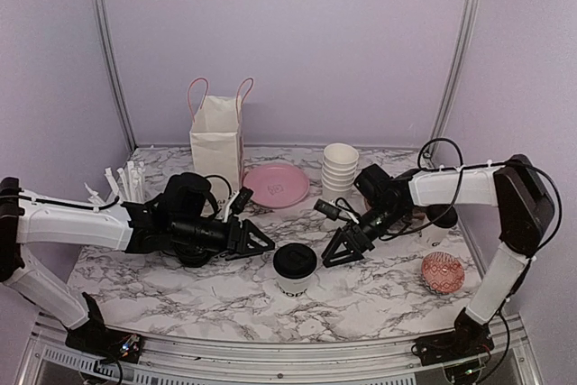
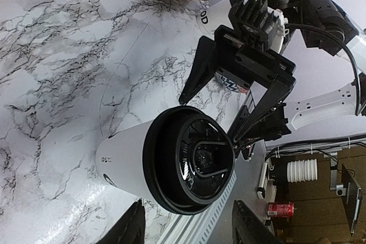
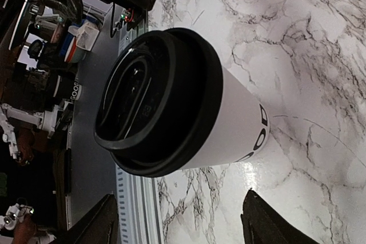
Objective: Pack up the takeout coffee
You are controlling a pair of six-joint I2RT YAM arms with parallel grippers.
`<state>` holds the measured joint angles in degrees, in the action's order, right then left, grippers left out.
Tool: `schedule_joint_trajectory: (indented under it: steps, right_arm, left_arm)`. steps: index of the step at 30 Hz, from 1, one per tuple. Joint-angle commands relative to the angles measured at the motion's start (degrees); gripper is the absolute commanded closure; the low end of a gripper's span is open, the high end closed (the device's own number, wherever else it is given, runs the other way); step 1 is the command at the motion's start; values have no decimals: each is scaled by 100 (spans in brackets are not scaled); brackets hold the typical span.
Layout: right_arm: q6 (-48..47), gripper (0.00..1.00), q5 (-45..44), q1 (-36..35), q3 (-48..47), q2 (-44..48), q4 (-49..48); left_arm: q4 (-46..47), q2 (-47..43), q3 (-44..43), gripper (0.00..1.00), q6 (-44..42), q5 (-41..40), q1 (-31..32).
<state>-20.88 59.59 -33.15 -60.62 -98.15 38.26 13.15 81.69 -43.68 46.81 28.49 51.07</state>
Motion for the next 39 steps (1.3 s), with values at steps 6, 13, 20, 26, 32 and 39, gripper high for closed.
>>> schedule_joint_trajectory:
  steps: [6,13,20,26,32,39]
  right_arm:
    - [86,36,678,-15,-626,-533,215]
    - [93,38,561,-54,-767,-655,307]
    - [40,44,137,-251,-939,-944,492]
    - [151,52,-93,-285,-1049,-1216,516]
    - [244,52,-319,-280,-1090,-1316,491]
    - [310,54,-746,-315,-1210,-1373,455]
  left_arm:
    - [353,559,-316,51,-96,-53,34]
    - [434,901,-383,54,-171,187,88]
    - [443,993,-270,56,-157,116,109]
    - [416,1124,-86,61,-41,-7,109]
    - [107,1416,127,70,195,-214,106]
    - [-371,1641,164,74,84,-365,121]
